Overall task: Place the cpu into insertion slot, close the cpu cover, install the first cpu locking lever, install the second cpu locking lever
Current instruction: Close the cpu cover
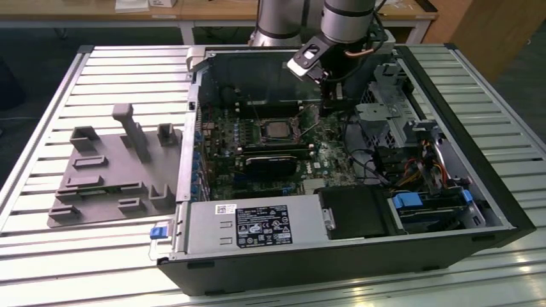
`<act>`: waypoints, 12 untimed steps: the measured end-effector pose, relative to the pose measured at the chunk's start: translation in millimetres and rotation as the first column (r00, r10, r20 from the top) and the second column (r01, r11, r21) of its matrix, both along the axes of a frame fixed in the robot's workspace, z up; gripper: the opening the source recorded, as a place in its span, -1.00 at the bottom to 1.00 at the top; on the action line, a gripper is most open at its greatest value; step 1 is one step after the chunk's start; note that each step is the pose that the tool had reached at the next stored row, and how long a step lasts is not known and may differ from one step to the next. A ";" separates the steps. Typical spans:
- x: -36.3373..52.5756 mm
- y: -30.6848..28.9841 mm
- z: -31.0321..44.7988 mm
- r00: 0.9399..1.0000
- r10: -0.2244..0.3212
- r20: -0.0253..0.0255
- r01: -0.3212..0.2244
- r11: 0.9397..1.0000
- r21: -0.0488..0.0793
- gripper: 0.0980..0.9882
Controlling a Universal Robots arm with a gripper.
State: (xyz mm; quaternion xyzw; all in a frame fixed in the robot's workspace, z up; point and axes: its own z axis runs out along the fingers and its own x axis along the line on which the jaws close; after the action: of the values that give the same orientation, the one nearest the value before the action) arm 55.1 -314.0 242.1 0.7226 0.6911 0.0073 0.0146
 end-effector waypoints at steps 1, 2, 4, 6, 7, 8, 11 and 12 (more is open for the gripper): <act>0.0 0.0 0.0 1.000 0.000 0.000 0.000 1.000 0.000 -0.99; 0.0 0.0 0.0 1.000 0.000 0.000 0.000 1.000 0.003 -0.99; 0.1 0.0 -0.1 1.000 0.000 0.000 0.000 1.000 0.019 -0.99; 0.0 0.0 -0.1 1.000 0.000 0.000 0.000 0.999 0.037 -0.99; 0.0 0.1 -0.1 1.000 0.000 0.000 0.000 0.999 0.038 -0.99; 0.0 0.0 -0.2 1.000 0.000 0.000 0.000 0.999 0.039 -0.99; 0.1 -1.1 -1.5 1.000 0.000 -0.001 0.000 0.999 0.038 -0.99; 0.0 -1.4 -2.0 1.000 0.000 -0.001 0.000 0.999 0.038 -0.99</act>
State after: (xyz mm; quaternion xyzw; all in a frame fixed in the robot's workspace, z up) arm 55.1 -315.4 240.1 0.7227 0.6909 0.0201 0.0003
